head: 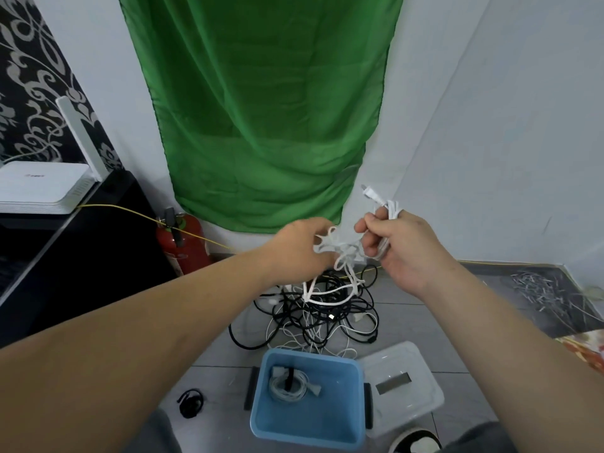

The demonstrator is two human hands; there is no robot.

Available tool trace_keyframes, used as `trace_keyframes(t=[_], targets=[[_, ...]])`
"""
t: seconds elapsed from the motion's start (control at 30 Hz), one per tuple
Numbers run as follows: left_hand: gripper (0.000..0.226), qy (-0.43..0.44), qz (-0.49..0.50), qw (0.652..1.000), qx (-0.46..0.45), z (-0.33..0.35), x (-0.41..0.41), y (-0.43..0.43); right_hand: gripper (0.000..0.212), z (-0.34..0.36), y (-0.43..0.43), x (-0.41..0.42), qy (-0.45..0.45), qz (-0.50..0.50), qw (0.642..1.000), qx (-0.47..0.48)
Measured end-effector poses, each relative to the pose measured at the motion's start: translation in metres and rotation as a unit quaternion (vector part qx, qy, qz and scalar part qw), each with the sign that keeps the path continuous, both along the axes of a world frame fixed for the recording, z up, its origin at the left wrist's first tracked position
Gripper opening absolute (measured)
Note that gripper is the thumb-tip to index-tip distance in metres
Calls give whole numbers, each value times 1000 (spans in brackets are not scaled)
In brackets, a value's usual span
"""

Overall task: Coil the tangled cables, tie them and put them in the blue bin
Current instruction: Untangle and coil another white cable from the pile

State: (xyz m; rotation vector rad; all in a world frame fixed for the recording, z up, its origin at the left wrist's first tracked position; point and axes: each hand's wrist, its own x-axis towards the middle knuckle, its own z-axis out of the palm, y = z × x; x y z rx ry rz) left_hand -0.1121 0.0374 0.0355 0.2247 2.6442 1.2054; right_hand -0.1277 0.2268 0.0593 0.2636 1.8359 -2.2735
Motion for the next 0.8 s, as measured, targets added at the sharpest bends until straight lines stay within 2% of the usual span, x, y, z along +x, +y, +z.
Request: trace_keyframes(t=[0.1,0.17,0.23,0.3,0.37,0.43,0.5,0.6,0.67,0.73,0.8], targets=[[33,-18,-11,998,54,-2,3,7,24,3,-5,1,5,5,1000,1],[28,-43,-1,997,71,-2,3,0,24,1,0,0,20,-22,997,75],[14,-46,9,996,72,-1,3,-7,23,-3,9,-3,26,-52,986,157],[16,-68,13,994,84,-2,4,-12,23,-6,18,-7,8,-86,982,171],[13,-87,5,994,73,-5,7,-13,26,-5,22,-8,-36,-112,987,110],[13,-74,7,995,67,-9,8,-6,27,-3,21,-6,-72,-94,992,-29],[33,-74,21,993,89,-12,8,3,27,2,17,-3,-72,-39,991,-107],[65,-74,18,993,88,-16,3,7,25,9,11,1,-67,14,987,-145],[77,-68,12,994,85,-17,0,6,22,10,10,3,-71,38,983,-166],[68,-97,-5,989,112,-14,0,7,21,10,12,4,-72,58,977,-190],[41,-134,-23,982,133,-12,1,10,20,9,13,3,-71,73,972,-211]])
